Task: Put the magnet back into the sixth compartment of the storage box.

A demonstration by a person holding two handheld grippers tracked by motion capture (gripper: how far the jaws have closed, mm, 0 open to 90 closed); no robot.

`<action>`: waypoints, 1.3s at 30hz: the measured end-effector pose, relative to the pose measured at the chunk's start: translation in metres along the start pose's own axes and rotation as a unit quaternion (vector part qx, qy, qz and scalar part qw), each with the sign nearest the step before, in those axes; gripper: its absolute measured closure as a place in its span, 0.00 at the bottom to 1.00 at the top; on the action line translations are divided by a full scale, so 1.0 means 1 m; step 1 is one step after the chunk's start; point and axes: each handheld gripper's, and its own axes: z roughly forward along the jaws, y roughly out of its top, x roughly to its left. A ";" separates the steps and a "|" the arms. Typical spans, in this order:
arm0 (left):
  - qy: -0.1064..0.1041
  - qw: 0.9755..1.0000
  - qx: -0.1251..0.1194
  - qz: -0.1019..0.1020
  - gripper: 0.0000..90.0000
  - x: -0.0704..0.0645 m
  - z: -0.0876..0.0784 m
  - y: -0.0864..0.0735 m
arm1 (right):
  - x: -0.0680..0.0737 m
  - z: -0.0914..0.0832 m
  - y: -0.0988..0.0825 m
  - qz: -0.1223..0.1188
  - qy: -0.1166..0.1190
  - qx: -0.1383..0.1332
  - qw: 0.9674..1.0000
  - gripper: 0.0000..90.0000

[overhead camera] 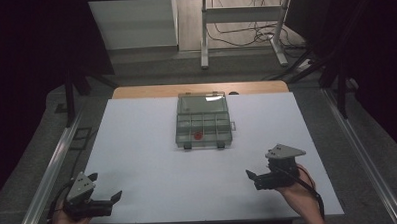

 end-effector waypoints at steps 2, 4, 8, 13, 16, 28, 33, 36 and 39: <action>0.000 1.000 0.000 0.000 0.00 0.000 0.000 0.000 | -0.001 -0.002 -0.002 0.004 -0.003 0.000 1.000 0.00; 0.000 1.000 0.000 -0.001 0.00 0.000 0.000 0.000 | -0.002 -0.004 -0.005 0.011 -0.005 0.000 1.000 0.00; 0.000 1.000 -0.001 -0.001 0.00 0.000 0.000 0.000 | -0.006 -0.010 -0.012 0.025 -0.012 -0.005 1.000 0.00; 0.000 1.000 -0.001 -0.002 0.00 0.000 0.000 0.000 | -0.009 -0.014 -0.018 0.032 -0.018 -0.006 0.999 0.00; 0.000 1.000 -0.002 -0.002 0.00 0.000 0.000 0.000 | -0.010 -0.017 -0.022 0.035 -0.022 -0.008 0.999 0.00; -0.002 1.000 -0.004 -0.004 0.00 0.001 -0.001 0.000 | -0.012 -0.025 -0.035 0.046 -0.042 -0.008 0.998 0.00; -0.003 1.000 -0.005 -0.006 0.00 0.001 -0.001 0.000 | -0.014 -0.027 -0.045 0.053 -0.052 -0.003 0.997 0.00; -0.003 1.000 -0.006 -0.007 0.00 0.001 -0.001 0.000 | -0.015 -0.027 -0.047 0.055 -0.054 -0.001 0.997 0.00; -0.004 1.000 -0.006 -0.008 0.00 0.001 -0.001 0.000 | -0.016 -0.028 -0.051 0.056 -0.059 0.002 0.997 0.00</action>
